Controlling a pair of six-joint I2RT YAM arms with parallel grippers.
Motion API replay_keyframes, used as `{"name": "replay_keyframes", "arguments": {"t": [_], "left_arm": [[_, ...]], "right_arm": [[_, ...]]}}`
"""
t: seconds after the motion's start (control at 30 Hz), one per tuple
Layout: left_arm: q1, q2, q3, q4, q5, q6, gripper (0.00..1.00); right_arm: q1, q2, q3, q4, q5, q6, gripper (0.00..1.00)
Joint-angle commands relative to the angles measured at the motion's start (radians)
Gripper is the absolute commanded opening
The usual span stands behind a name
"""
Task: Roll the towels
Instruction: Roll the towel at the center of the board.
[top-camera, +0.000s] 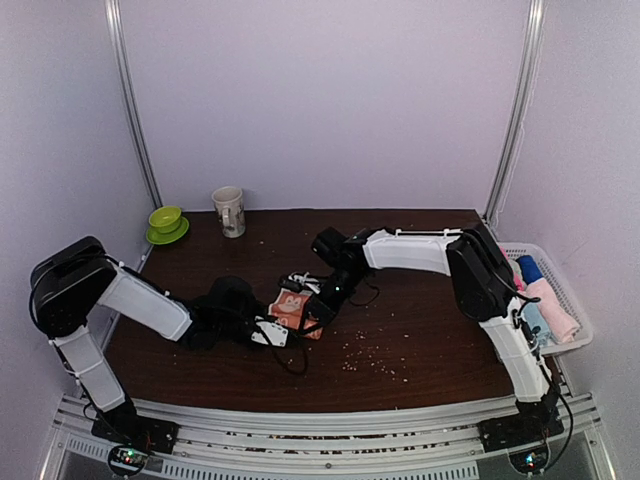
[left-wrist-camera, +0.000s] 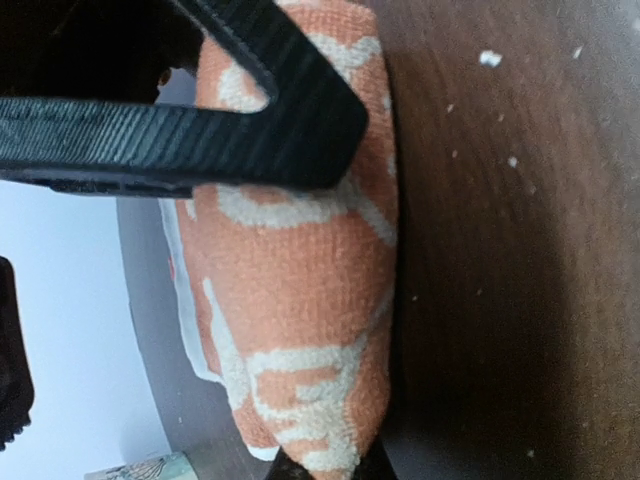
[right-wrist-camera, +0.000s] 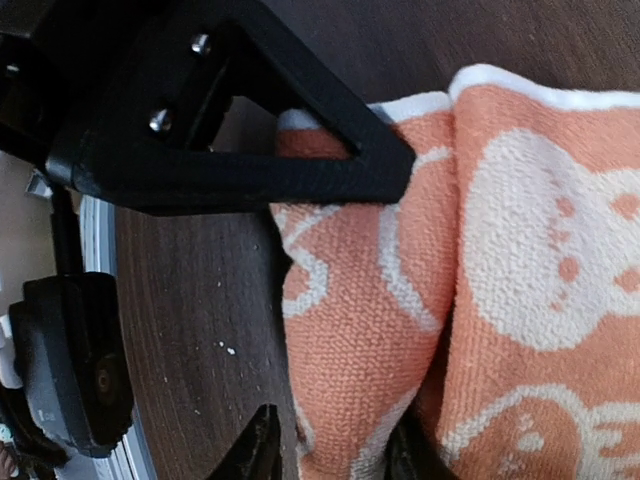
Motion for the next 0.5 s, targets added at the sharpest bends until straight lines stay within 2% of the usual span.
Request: {"name": "replay_keyframes", "arguments": {"t": [0.0, 0.27, 0.47], "left_arm": [[0.001, -0.025, 0.090, -0.481, 0.100, -0.108, 0.00], [0.001, 0.040, 0.289, -0.885, 0.191, -0.233, 0.00], [0.005, 0.138, 0.404, -1.036, 0.275, -0.289, 0.00]], "right_arm": [[-0.001, -0.131, -0.128, 0.029, 0.174, 0.008, 0.38], [0.000, -0.443, -0.483, 0.307, 0.387, 0.078, 0.50], [0.070, -0.701, -0.813, 0.551, 0.613, 0.023, 0.52]]}}
